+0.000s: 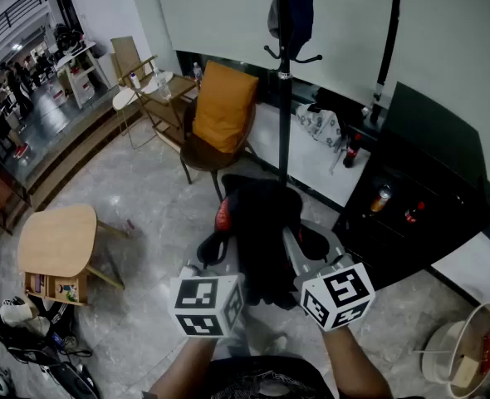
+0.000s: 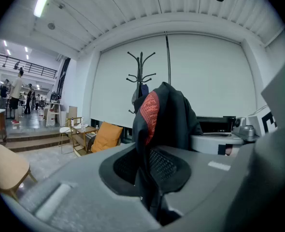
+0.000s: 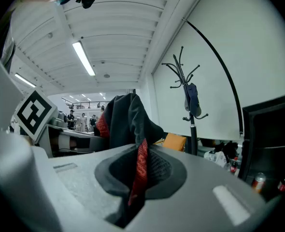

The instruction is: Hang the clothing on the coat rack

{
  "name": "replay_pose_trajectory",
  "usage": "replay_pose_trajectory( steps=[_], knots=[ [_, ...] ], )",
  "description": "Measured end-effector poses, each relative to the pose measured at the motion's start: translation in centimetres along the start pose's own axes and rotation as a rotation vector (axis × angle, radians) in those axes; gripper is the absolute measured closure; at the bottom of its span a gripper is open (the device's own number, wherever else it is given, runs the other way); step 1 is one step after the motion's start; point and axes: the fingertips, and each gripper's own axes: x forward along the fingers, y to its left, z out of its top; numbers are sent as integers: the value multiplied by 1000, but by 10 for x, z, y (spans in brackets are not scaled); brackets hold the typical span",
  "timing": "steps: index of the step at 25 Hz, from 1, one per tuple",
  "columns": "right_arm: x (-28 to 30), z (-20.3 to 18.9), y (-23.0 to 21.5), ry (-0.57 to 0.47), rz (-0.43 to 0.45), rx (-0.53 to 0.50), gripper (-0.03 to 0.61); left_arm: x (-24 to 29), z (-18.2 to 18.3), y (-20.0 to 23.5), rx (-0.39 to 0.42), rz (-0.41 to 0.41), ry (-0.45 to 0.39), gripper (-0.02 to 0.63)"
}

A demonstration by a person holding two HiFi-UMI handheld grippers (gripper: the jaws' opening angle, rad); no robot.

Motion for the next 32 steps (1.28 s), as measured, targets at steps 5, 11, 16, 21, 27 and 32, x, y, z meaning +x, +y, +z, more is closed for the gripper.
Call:
replay_pose_trajectory(
  steps=[5,11,16,21,27,32],
  knots=[
    [7,0,-3,4,5,4,555,11,2,1,2,-10,6,584],
    [19,1,-6,1,-1,0,555,24,4,7,3,-23,5,584],
    [35,5,-15,-3,-9,-1,555,43,9,13,5,-36,6,584],
    [52,11,-29,-11,-27,1,555,64,18,19,8,-54,2,584],
    [73,22,-52,-20,-48,0,555,96,32,23,13,-77,5,584],
    [94,26,-72,-15,-68,3,555,125,39,26,12,-98,12,584]
  ],
)
